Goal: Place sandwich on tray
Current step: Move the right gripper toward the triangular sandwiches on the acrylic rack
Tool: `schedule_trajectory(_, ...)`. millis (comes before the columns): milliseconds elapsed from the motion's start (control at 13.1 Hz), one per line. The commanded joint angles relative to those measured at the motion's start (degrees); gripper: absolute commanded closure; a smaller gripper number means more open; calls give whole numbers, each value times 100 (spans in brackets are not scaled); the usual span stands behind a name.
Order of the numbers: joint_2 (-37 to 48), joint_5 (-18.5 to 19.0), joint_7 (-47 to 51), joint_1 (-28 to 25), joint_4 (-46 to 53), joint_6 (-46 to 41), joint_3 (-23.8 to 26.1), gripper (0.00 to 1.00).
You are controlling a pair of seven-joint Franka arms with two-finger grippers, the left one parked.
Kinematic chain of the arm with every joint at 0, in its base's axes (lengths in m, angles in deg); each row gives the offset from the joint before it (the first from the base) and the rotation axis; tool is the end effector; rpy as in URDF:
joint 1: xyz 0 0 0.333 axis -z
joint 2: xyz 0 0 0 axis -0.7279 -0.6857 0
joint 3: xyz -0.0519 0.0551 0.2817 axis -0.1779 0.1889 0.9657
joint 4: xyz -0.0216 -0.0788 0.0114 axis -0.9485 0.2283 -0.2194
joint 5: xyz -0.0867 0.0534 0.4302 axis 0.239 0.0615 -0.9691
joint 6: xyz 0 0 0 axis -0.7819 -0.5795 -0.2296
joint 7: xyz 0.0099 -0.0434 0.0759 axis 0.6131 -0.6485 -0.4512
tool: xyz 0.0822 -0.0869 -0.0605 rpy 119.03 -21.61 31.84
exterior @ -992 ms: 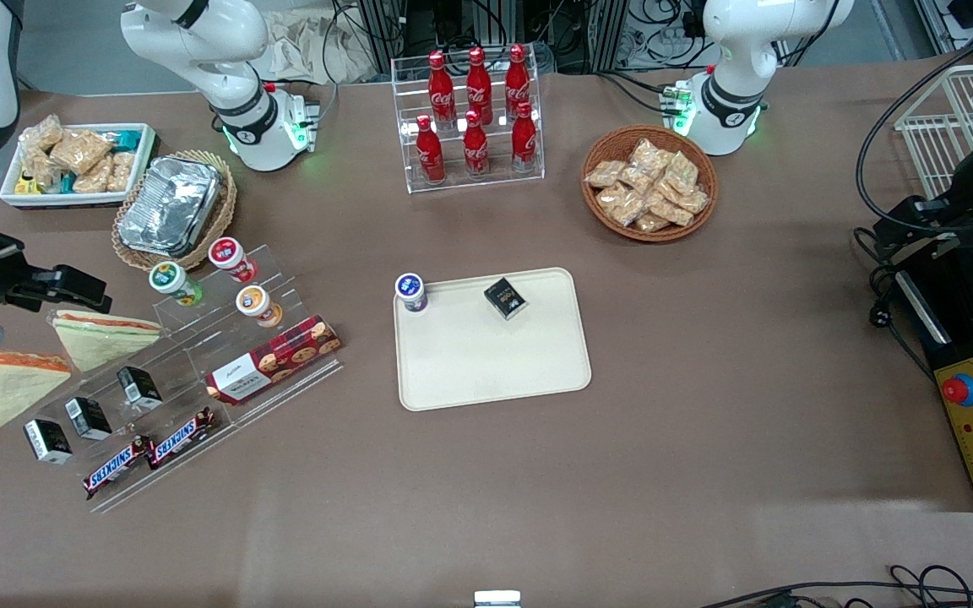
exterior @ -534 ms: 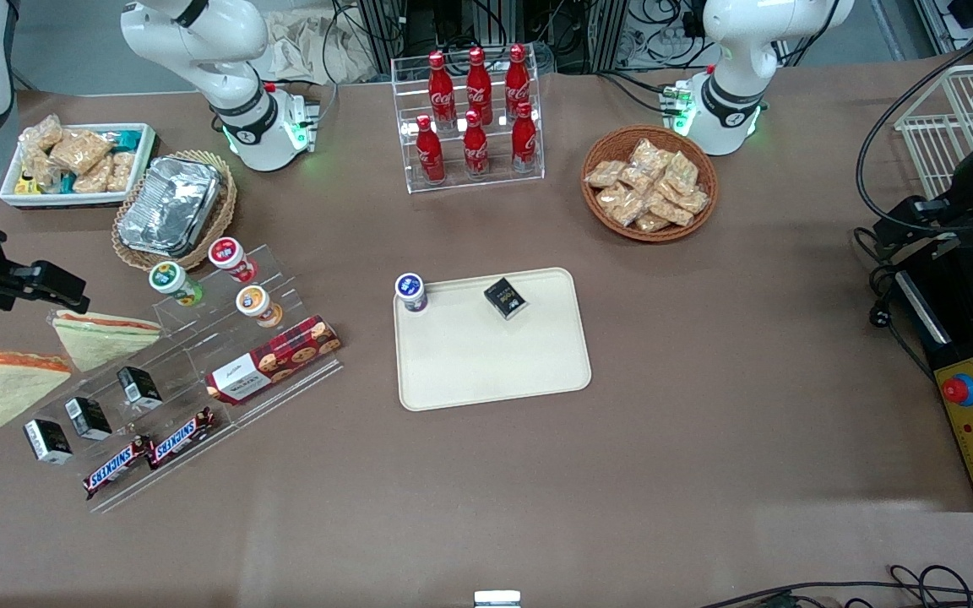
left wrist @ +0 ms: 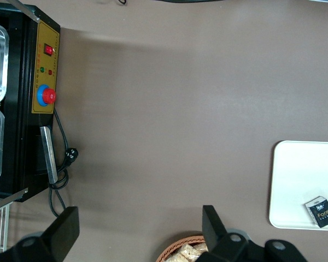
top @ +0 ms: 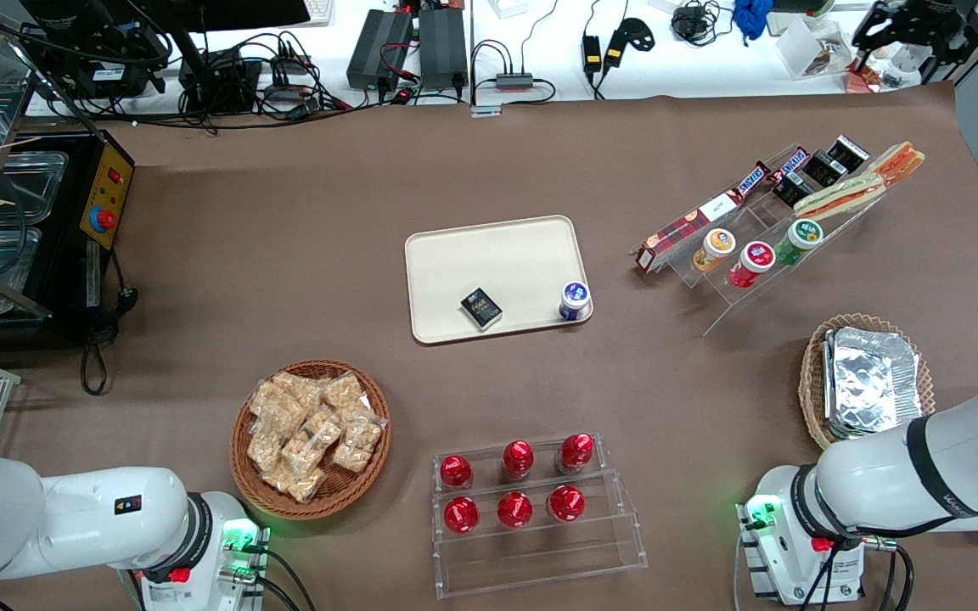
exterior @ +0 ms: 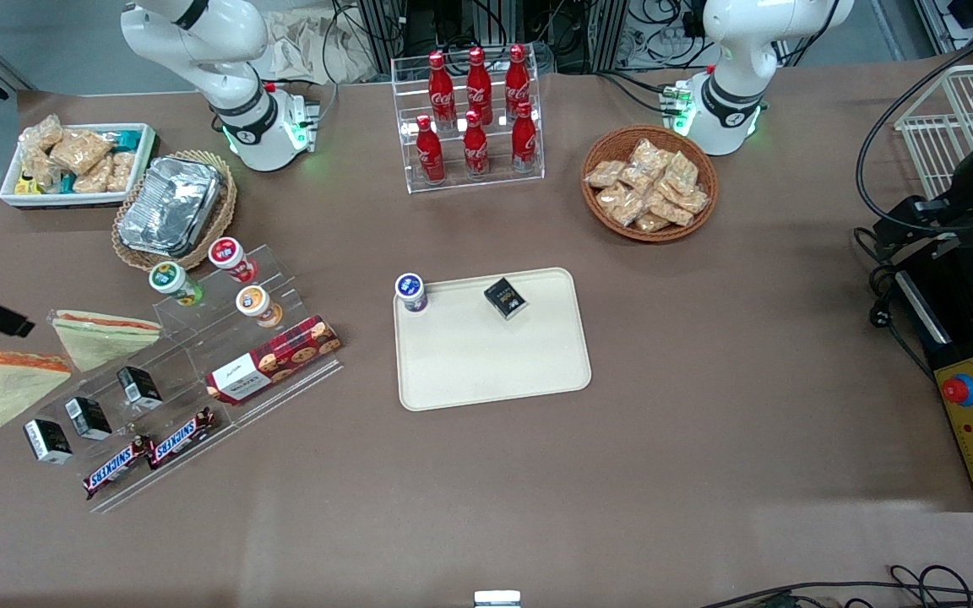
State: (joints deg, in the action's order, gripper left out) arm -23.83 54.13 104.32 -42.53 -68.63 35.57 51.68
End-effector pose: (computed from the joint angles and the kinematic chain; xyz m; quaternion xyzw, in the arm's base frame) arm 0.6403 -0.1238 0.5420 0.9556 -0.2896 0.0103 0.0544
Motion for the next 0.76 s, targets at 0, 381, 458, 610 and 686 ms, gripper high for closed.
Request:
schedule_trajectory(0,-254,39,942,-14,74,298,-440,1)
schedule_trajectory(381,-746,-488,1744,319,65,896,-731,1)
schedule_trajectory(458,-843,-601,1718,415,56,976,-740,1)
schedule_trajectory(610,-1019,-865,1709,705,30,1108,-731,1)
schedule_trajectory(686,-1107,-962,1701,785,4,1178,-731,1)
